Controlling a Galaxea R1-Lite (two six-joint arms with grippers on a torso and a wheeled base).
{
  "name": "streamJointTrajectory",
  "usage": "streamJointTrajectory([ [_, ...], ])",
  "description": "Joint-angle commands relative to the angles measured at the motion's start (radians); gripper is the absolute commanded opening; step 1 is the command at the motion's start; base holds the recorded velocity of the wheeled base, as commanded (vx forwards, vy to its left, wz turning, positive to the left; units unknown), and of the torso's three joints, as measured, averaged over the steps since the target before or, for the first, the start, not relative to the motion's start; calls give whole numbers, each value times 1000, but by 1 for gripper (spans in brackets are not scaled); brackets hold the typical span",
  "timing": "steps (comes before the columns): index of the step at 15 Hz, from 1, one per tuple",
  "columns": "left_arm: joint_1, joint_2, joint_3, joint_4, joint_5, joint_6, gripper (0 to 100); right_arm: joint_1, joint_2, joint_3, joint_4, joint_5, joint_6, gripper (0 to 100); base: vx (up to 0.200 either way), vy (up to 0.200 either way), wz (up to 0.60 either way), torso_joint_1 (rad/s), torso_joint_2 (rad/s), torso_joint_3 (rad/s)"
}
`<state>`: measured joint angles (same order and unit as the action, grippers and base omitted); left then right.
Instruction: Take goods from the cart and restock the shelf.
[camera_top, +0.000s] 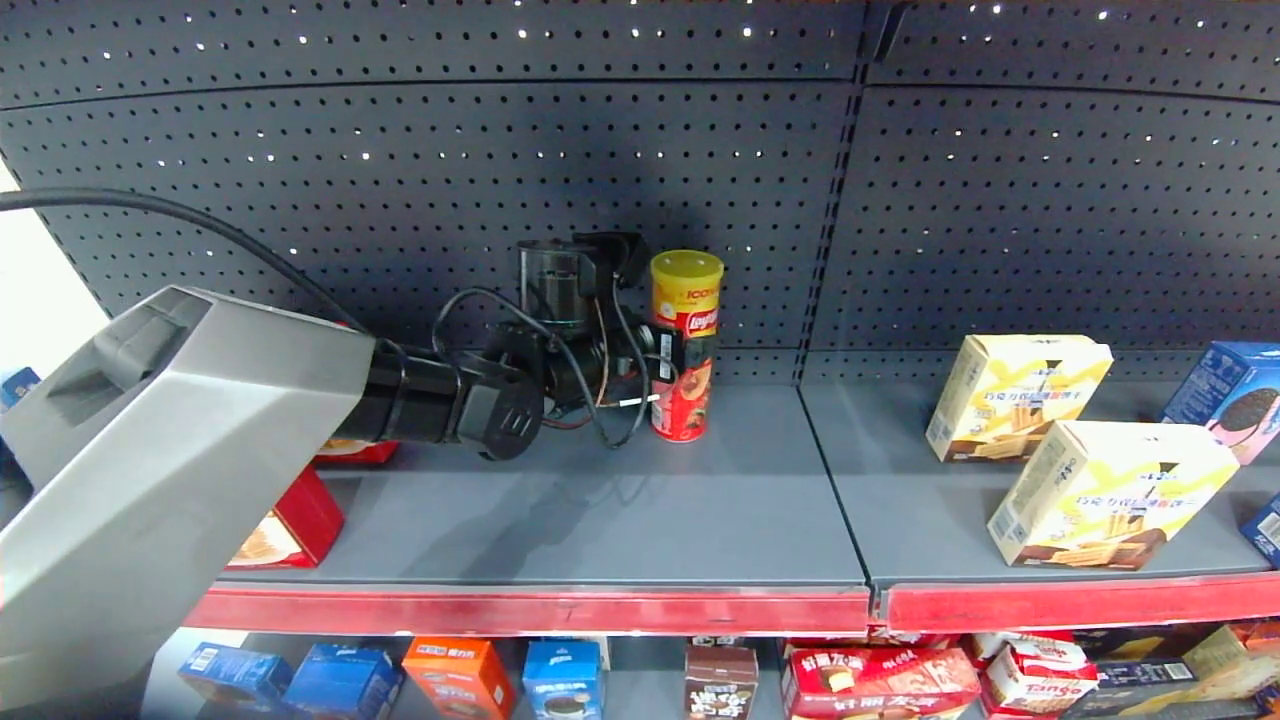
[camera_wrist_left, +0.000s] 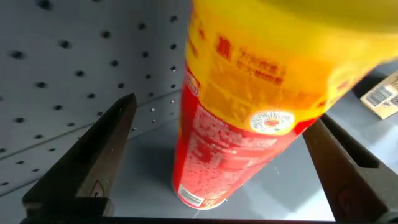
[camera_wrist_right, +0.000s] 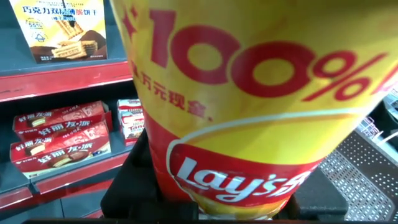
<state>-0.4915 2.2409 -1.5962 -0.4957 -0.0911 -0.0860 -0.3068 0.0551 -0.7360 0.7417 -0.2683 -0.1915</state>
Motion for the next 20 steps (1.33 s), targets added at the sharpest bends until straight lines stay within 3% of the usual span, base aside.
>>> streamJointTrajectory([
  [1, -4, 17, -10, -1, 1, -6, 100, 0, -9, -5, 13, 0, 0, 0, 0, 0, 0, 0, 0, 0],
  [10, -2, 62, -70, -1, 14, -18, 100, -2, -40, -2, 38, 4, -28, 0, 0, 0, 0, 0, 0, 0],
  [11, -4, 62, -71, -1, 16, -18, 0, -2, -40, -2, 38, 4, -28, 0, 0, 0, 0, 0, 0, 0],
  [18, -21, 54, -53, -1, 19, -18, 0, -2, -40, -6, 38, 6, -29, 0, 0, 0, 0, 0, 0, 0],
  [20, -24, 5, 2, -1, 10, -17, 0, -2, -49, -6, 38, 8, -29, 0, 0, 0, 0, 0, 0, 0],
])
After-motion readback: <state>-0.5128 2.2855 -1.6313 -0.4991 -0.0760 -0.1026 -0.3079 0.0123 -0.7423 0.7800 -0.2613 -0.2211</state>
